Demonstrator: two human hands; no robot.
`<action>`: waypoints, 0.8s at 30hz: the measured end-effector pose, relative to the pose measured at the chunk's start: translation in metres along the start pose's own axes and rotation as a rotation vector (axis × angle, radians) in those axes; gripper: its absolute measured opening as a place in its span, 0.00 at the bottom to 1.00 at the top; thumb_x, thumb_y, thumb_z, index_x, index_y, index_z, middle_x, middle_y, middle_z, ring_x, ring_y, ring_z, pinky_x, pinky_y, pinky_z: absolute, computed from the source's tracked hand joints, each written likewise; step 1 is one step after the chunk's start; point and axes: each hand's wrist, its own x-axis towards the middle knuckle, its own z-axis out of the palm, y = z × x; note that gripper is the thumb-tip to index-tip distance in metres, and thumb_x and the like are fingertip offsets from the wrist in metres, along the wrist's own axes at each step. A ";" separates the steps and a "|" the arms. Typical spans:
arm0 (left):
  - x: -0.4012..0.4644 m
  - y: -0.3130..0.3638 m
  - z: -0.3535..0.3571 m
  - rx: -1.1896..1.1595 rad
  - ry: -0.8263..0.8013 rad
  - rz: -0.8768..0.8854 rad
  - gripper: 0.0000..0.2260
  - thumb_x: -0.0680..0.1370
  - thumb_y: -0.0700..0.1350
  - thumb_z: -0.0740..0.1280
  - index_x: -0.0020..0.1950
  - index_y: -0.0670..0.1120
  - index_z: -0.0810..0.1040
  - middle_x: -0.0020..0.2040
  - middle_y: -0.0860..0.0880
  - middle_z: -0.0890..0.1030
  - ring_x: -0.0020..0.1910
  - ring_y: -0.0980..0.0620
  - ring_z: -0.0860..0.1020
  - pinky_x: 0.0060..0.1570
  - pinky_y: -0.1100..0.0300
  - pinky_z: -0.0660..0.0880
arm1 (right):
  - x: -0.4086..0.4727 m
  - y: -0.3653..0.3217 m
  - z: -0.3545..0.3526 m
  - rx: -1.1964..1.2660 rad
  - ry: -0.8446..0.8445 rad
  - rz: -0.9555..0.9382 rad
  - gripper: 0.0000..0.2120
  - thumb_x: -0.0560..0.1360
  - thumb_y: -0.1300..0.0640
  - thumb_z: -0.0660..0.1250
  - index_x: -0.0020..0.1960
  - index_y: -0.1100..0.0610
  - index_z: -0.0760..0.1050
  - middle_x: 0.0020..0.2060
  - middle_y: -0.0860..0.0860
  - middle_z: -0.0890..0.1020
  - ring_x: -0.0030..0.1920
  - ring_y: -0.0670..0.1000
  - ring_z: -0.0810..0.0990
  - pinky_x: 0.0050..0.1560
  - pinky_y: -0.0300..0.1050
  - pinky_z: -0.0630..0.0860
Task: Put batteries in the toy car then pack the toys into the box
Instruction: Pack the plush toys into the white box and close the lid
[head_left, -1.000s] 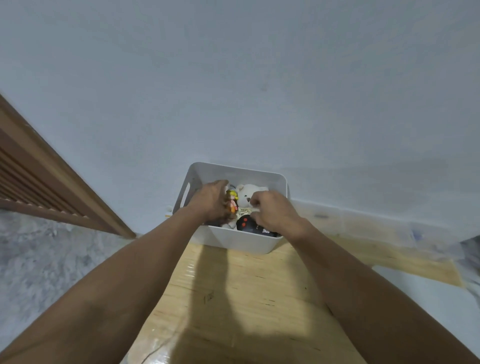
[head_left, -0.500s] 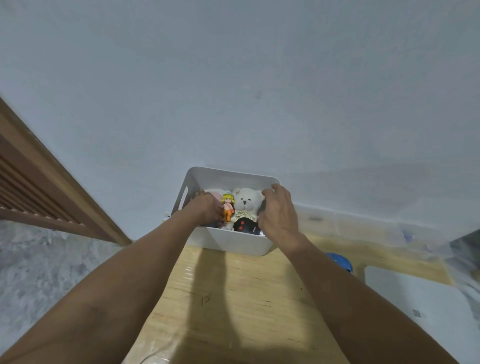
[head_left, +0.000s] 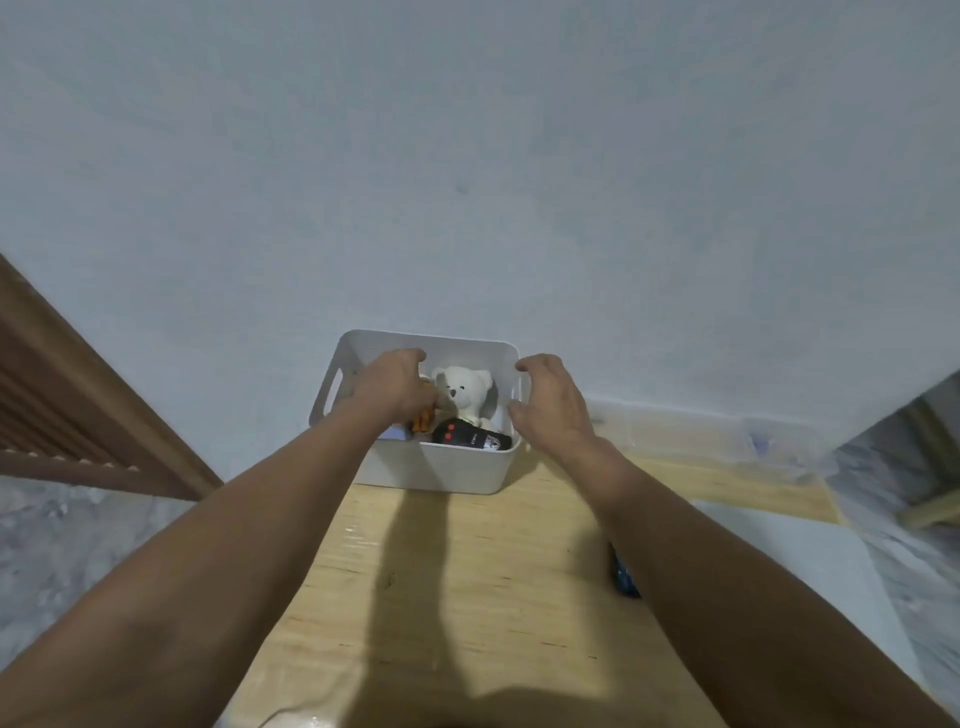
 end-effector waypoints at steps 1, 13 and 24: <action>-0.003 0.010 0.001 -0.019 0.017 0.035 0.27 0.75 0.50 0.69 0.73 0.44 0.68 0.68 0.46 0.76 0.65 0.45 0.74 0.62 0.54 0.71 | -0.002 0.006 -0.006 0.000 -0.001 0.013 0.25 0.74 0.61 0.67 0.69 0.57 0.67 0.68 0.53 0.68 0.67 0.54 0.70 0.66 0.48 0.69; -0.058 0.150 0.064 -0.135 -0.034 0.374 0.17 0.76 0.46 0.69 0.64 0.43 0.77 0.53 0.48 0.83 0.52 0.47 0.80 0.55 0.55 0.75 | -0.068 0.132 -0.079 0.002 0.023 0.200 0.23 0.74 0.54 0.70 0.66 0.57 0.71 0.63 0.55 0.75 0.60 0.55 0.76 0.60 0.47 0.72; -0.109 0.227 0.172 -0.031 -0.379 0.318 0.23 0.75 0.46 0.68 0.69 0.41 0.73 0.66 0.43 0.77 0.62 0.45 0.76 0.57 0.58 0.73 | -0.145 0.251 -0.123 -0.003 -0.022 0.439 0.23 0.71 0.55 0.71 0.65 0.60 0.74 0.62 0.56 0.78 0.62 0.56 0.76 0.61 0.45 0.72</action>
